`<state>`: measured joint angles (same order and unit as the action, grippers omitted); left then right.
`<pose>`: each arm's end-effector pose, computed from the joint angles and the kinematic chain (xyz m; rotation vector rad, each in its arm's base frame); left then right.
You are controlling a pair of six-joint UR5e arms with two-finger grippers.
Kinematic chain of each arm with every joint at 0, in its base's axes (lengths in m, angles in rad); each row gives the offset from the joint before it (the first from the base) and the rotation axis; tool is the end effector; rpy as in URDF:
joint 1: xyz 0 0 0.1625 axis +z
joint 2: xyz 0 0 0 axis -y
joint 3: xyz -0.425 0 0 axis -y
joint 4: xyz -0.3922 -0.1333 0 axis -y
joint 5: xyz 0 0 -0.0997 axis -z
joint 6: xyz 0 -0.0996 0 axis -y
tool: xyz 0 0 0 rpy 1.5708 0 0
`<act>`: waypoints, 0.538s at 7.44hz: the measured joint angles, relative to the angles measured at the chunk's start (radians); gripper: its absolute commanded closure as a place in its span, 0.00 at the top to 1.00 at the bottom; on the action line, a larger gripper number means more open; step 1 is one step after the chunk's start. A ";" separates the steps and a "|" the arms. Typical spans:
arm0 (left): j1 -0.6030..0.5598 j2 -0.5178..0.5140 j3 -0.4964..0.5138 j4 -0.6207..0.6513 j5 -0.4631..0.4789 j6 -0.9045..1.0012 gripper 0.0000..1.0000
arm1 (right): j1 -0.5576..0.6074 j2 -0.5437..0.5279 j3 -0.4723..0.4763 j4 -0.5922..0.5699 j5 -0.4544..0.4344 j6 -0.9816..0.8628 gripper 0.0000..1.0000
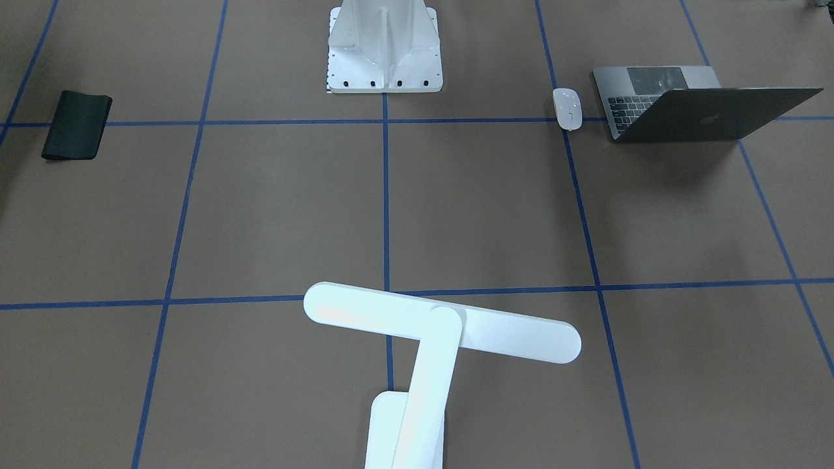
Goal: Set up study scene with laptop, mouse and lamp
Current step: 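Lower the left gripper onto the silver laptop's edge and grasp it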
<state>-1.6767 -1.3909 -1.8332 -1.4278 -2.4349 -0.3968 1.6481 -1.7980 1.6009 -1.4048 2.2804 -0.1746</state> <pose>-0.1006 -0.4020 0.6189 -0.1833 0.8560 -0.4967 0.0980 -0.3797 0.7320 0.0596 -0.7079 -0.0821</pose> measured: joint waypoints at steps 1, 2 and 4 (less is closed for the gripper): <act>0.002 0.075 -0.073 0.000 -0.014 -0.124 1.00 | -0.004 -0.006 0.002 0.001 -0.004 -0.002 1.00; 0.002 0.130 -0.117 -0.001 -0.046 -0.226 1.00 | -0.006 -0.015 0.003 0.002 -0.004 -0.004 1.00; 0.015 0.168 -0.143 -0.004 -0.112 -0.417 1.00 | -0.007 -0.032 0.012 0.005 -0.002 -0.006 1.00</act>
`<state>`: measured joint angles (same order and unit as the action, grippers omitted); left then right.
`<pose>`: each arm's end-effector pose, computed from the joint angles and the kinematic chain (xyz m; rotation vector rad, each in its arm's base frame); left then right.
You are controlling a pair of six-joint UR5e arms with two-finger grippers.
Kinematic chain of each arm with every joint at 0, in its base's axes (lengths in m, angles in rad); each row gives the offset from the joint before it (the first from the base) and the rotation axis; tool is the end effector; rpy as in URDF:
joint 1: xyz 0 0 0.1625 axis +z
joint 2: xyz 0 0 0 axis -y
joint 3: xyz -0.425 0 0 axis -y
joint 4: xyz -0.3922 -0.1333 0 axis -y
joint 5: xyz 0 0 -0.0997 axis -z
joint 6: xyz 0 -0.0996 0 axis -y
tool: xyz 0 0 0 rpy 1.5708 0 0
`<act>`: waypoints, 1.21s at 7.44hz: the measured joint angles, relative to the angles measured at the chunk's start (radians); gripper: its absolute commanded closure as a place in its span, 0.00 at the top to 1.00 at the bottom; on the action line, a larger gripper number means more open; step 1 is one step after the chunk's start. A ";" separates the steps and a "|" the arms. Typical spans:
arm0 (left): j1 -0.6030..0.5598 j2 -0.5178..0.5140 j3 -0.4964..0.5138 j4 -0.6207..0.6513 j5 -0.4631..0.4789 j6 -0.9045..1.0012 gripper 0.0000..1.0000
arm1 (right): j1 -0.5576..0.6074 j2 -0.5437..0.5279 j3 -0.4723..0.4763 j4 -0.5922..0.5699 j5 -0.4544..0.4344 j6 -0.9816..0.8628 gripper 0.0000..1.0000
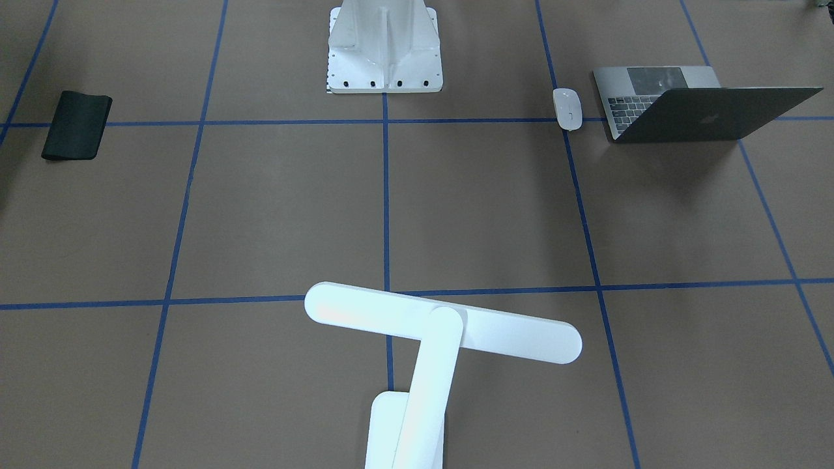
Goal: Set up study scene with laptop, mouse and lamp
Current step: 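Lower the left gripper onto the silver laptop's edge and grasp it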
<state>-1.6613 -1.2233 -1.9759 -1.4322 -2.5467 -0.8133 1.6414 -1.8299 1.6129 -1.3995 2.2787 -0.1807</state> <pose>-0.0815 -0.3357 0.6032 -0.4293 0.9176 -0.8679 0.0945 -0.3645 0.7379 0.0453 -0.7079 -0.0893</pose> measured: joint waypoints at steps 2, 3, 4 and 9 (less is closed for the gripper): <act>0.059 0.004 -0.016 -0.004 -0.049 -0.174 1.00 | 0.000 -0.004 0.006 0.002 0.002 0.001 1.00; 0.096 0.004 -0.020 -0.009 -0.069 -0.264 1.00 | 0.000 -0.007 0.008 0.002 0.007 0.002 1.00; 0.128 0.004 -0.021 -0.022 -0.099 -0.350 1.00 | 0.000 -0.010 0.008 0.002 0.014 0.002 1.00; 0.263 0.001 -0.007 -0.073 -0.171 -0.593 1.00 | 0.000 -0.016 0.014 0.032 0.031 0.001 1.00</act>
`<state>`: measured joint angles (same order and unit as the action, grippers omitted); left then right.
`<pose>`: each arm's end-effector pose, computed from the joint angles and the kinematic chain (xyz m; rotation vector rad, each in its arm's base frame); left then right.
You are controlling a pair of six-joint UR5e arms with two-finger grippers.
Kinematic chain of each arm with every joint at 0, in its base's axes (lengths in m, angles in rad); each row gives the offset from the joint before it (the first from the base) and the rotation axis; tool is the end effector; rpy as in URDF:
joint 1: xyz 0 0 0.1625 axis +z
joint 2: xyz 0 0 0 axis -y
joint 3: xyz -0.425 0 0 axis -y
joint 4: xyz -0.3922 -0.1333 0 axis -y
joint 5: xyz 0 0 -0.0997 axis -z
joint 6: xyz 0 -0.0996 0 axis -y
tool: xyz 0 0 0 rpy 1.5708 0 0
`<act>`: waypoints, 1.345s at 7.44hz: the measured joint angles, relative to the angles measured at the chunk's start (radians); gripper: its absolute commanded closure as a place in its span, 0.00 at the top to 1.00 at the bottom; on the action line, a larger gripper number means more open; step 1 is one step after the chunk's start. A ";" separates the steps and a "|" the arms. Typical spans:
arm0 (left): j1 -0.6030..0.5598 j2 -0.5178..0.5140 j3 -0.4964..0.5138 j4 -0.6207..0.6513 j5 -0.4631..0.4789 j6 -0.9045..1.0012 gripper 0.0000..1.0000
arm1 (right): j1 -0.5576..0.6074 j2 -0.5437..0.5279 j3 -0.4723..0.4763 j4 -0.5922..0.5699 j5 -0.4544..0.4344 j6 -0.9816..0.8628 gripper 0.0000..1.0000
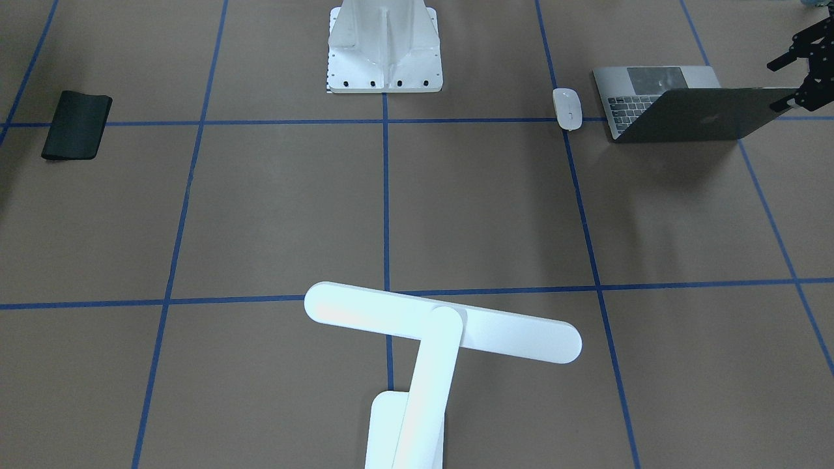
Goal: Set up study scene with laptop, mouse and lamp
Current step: 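Lower the left gripper onto the silver laptop's edge and grasp it, then slide the silver laptop with the left gripper toward the white lamp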
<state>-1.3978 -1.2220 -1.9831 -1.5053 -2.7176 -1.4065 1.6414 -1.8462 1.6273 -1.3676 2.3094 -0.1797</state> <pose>0.0176 -0.3479 0.5782 -0.8646 0.8544 -1.0897 0.0919 -0.3602 0.7319 0.0774 -0.7350 -0.0983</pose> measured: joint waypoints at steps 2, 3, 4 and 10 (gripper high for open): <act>0.064 -0.002 0.007 -0.006 0.000 -0.015 1.00 | 0.000 -0.002 0.001 0.006 0.002 -0.005 1.00; 0.100 -0.002 0.013 -0.019 0.002 -0.019 0.99 | 0.000 -0.002 0.001 0.013 0.002 -0.008 1.00; 0.123 -0.002 0.024 -0.035 0.004 -0.022 0.80 | 0.000 -0.003 0.001 0.017 0.003 -0.010 1.00; 0.138 -0.014 0.064 -0.077 -0.003 -0.073 0.00 | 0.001 -0.019 -0.005 0.060 0.020 -0.010 1.00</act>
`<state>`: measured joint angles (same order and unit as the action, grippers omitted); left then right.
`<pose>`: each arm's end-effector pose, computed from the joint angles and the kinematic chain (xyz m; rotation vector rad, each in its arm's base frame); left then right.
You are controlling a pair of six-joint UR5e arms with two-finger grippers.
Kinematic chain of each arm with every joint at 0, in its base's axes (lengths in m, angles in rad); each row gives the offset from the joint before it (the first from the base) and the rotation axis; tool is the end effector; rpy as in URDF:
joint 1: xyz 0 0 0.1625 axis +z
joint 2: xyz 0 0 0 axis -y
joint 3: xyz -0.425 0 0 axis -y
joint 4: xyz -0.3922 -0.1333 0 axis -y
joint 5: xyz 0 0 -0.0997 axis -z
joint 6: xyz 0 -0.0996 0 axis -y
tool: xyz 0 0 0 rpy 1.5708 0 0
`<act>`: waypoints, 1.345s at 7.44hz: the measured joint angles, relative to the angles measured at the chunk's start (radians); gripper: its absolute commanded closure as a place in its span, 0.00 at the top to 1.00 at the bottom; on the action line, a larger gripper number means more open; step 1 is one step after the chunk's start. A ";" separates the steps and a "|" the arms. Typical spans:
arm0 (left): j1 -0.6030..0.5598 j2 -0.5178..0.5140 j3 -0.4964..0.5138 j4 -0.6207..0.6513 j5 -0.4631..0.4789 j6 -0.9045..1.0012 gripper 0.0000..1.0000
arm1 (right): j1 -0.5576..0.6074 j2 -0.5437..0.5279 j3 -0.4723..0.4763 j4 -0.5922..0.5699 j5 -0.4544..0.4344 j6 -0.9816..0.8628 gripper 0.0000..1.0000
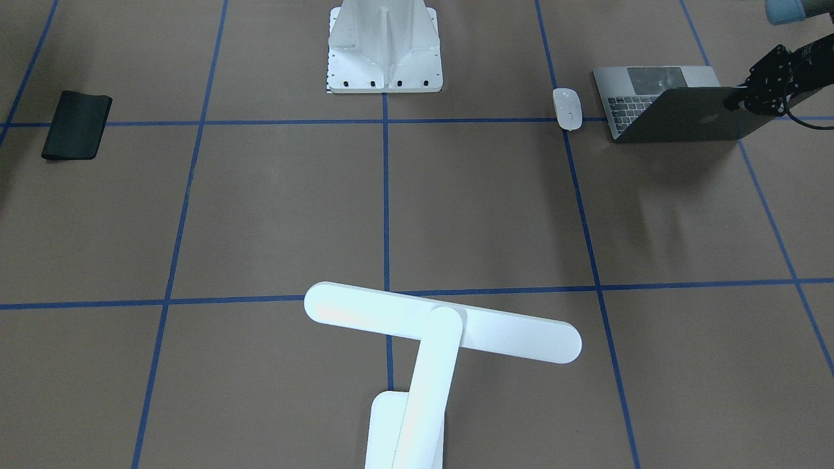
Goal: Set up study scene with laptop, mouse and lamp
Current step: 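Slide the silver laptop with the left gripper toward the white lamp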
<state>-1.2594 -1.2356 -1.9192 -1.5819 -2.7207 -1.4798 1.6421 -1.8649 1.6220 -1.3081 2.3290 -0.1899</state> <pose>0.0678 -0.3490 0.5969 -0.9300 0.7737 -1.0173 0.0902 -0.3531 0.7339 0.1175 -0.7497 -0.1204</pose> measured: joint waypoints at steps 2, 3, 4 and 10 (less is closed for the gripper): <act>0.000 -0.022 0.000 0.000 -0.006 -0.008 0.00 | 0.000 -0.001 -0.001 0.000 0.003 -0.001 1.00; -0.002 -0.036 -0.002 0.003 -0.029 -0.009 0.00 | 0.000 -0.003 -0.002 0.000 0.004 -0.001 1.00; -0.004 -0.049 -0.010 0.006 -0.063 -0.010 0.00 | 0.000 -0.006 -0.002 0.000 0.004 -0.002 1.00; -0.057 -0.340 -0.062 0.246 -0.089 -0.013 0.00 | 0.001 -0.025 0.004 -0.003 0.016 -0.006 1.00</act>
<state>-1.3160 -1.5760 -1.9813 -1.3363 -2.8097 -1.4925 1.6429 -1.8897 1.6256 -1.3113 2.3446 -0.1962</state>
